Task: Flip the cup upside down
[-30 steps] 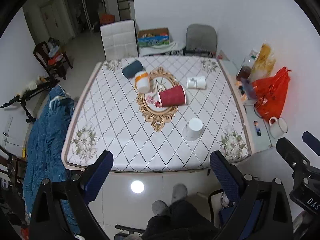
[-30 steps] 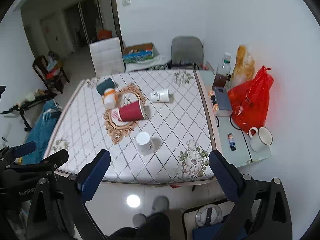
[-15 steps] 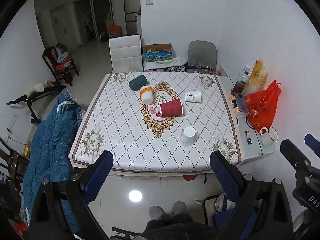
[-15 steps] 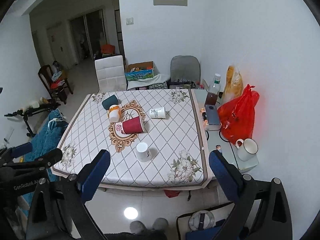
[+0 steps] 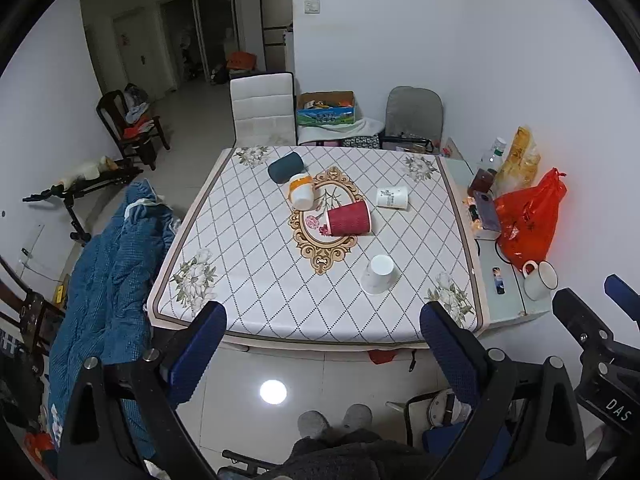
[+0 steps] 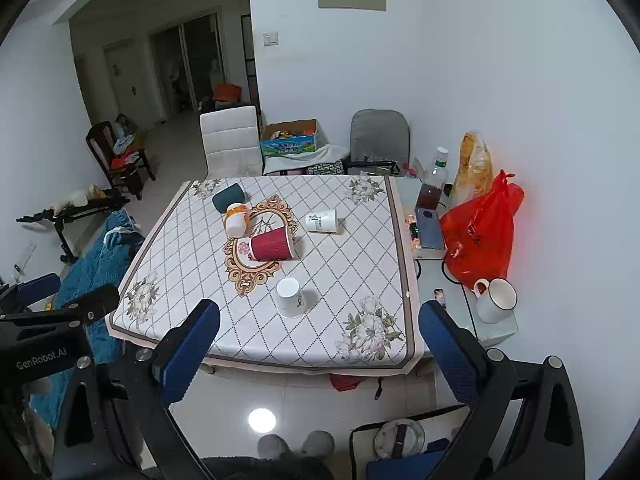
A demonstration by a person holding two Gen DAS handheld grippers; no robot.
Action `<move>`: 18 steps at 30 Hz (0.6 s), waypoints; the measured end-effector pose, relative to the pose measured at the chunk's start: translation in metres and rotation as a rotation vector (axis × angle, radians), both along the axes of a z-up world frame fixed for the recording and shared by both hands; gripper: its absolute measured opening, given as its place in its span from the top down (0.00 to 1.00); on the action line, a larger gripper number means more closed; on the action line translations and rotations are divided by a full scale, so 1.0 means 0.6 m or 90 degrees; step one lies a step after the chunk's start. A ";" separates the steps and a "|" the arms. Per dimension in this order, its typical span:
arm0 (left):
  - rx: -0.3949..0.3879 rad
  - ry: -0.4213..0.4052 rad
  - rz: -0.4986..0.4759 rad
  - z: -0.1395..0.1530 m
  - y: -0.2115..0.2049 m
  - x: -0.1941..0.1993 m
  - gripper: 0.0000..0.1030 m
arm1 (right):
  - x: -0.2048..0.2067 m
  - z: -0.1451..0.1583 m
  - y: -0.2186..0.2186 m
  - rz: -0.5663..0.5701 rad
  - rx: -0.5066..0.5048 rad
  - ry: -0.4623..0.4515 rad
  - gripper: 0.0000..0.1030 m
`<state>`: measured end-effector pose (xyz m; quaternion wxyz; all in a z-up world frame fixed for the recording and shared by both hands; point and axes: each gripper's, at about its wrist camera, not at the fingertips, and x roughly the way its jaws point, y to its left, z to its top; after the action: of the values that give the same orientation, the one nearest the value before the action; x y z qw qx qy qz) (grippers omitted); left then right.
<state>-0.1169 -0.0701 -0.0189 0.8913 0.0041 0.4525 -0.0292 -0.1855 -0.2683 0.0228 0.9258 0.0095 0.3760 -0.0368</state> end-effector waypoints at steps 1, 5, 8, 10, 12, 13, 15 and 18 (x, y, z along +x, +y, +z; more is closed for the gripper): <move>-0.001 0.000 0.003 0.000 0.001 0.000 0.04 | 0.002 0.000 0.001 0.003 0.001 0.000 0.01; 0.000 0.000 0.015 -0.003 0.005 -0.002 0.04 | 0.008 0.000 0.001 0.010 0.001 -0.002 0.01; 0.000 0.002 0.022 -0.004 0.007 -0.002 0.04 | 0.013 0.000 0.002 0.015 0.001 -0.004 0.01; 0.001 0.000 0.025 -0.003 0.009 -0.004 0.04 | 0.016 0.000 0.003 0.017 0.000 -0.004 0.01; 0.004 -0.002 0.026 -0.002 0.009 -0.006 0.04 | 0.017 -0.001 0.005 0.020 0.000 -0.005 0.01; 0.005 -0.003 0.026 -0.002 0.009 -0.006 0.04 | 0.017 -0.001 0.005 0.019 0.000 -0.004 0.01; 0.005 -0.002 0.026 -0.002 0.008 -0.007 0.04 | 0.017 -0.001 0.005 0.019 0.001 -0.004 0.01; 0.004 -0.002 0.027 -0.001 0.008 -0.006 0.04 | 0.018 -0.003 0.009 0.021 0.001 0.001 0.01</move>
<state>-0.1207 -0.0654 -0.0197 0.8925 -0.0023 0.4510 -0.0091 -0.1746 -0.2632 0.0208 0.9260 0.0042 0.3768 -0.0209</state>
